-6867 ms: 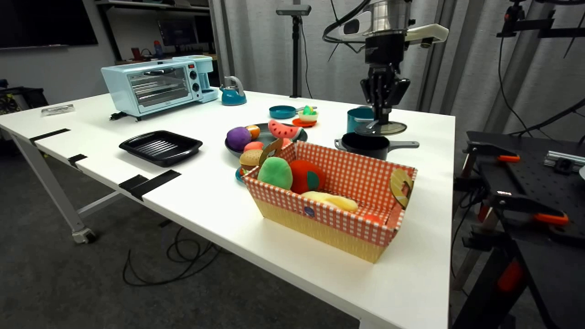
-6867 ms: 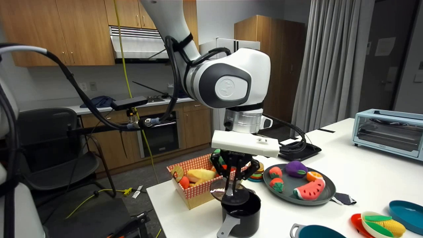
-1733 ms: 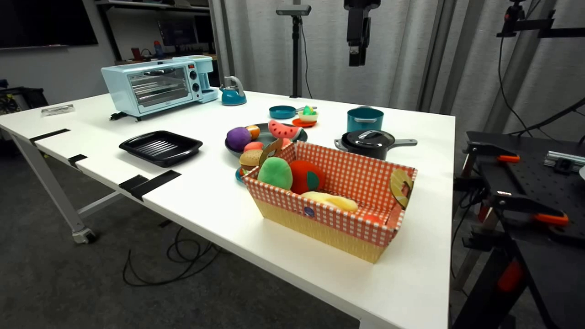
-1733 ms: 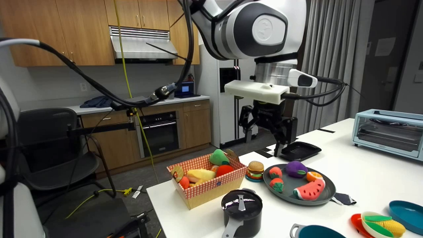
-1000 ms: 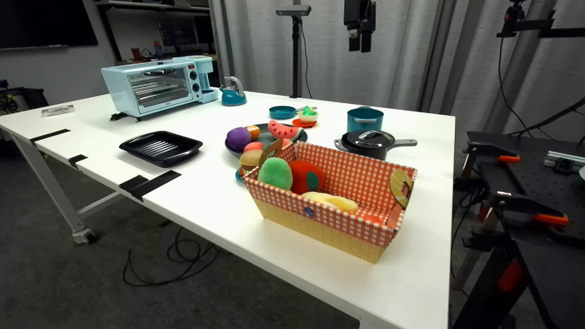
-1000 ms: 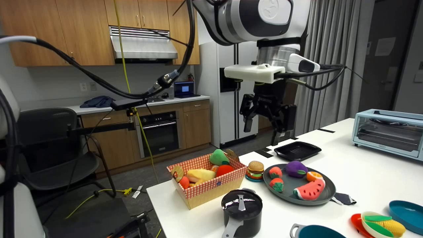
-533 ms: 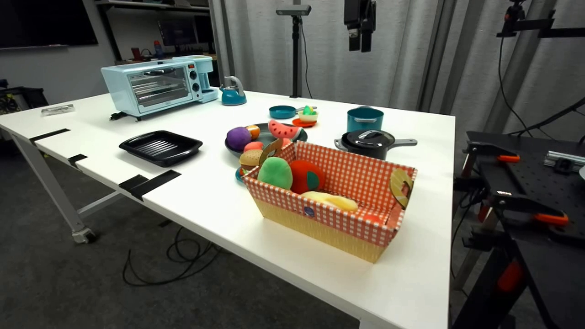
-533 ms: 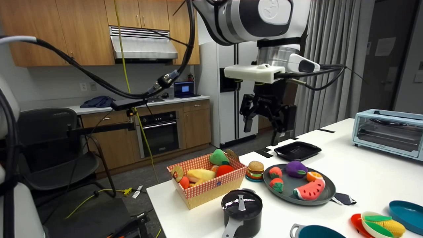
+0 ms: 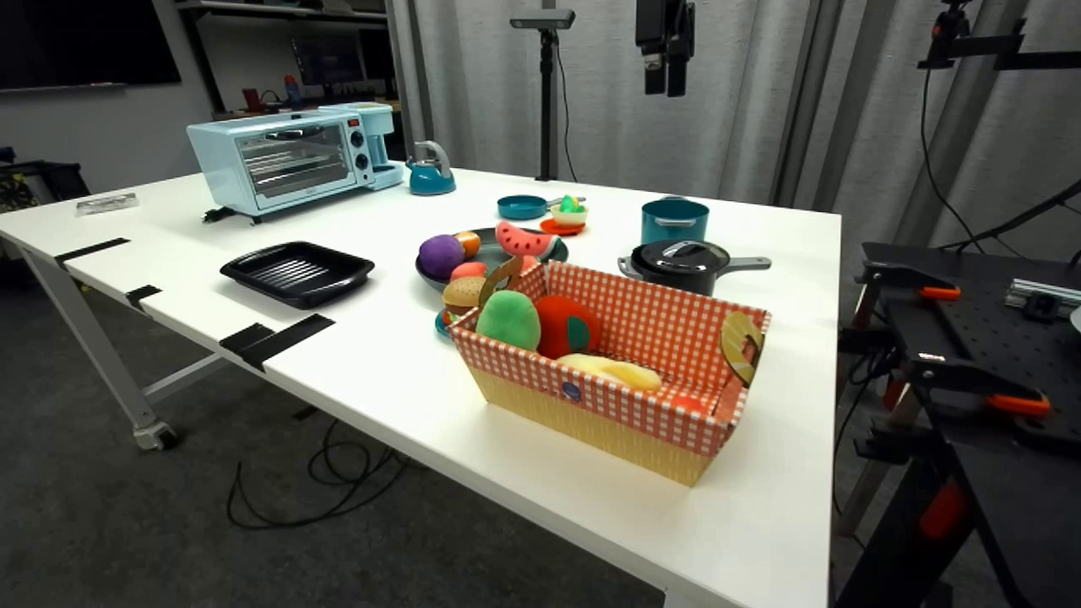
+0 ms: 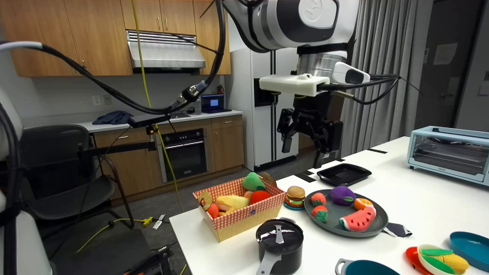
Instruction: Remove the lid from the blue pot and place it on the black pot
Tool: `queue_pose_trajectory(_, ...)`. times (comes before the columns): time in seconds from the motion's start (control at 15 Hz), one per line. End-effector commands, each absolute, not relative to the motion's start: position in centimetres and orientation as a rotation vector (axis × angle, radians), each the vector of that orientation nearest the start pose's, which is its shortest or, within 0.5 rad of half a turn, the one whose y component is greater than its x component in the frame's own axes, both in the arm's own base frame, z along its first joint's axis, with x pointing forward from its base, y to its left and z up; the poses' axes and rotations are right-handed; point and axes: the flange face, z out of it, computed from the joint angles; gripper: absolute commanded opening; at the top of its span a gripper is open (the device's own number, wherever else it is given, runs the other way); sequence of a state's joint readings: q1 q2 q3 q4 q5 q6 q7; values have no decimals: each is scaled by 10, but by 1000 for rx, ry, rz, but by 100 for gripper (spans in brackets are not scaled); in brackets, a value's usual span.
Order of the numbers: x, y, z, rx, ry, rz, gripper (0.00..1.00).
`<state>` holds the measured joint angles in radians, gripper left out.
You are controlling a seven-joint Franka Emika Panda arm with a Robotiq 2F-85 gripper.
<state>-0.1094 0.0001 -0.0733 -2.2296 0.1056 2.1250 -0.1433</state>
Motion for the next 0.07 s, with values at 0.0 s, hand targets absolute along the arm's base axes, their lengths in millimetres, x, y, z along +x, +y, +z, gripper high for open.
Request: queue_pose_trajectory(0.0, 506, -89, 364, -3032, 152, 137, 100)
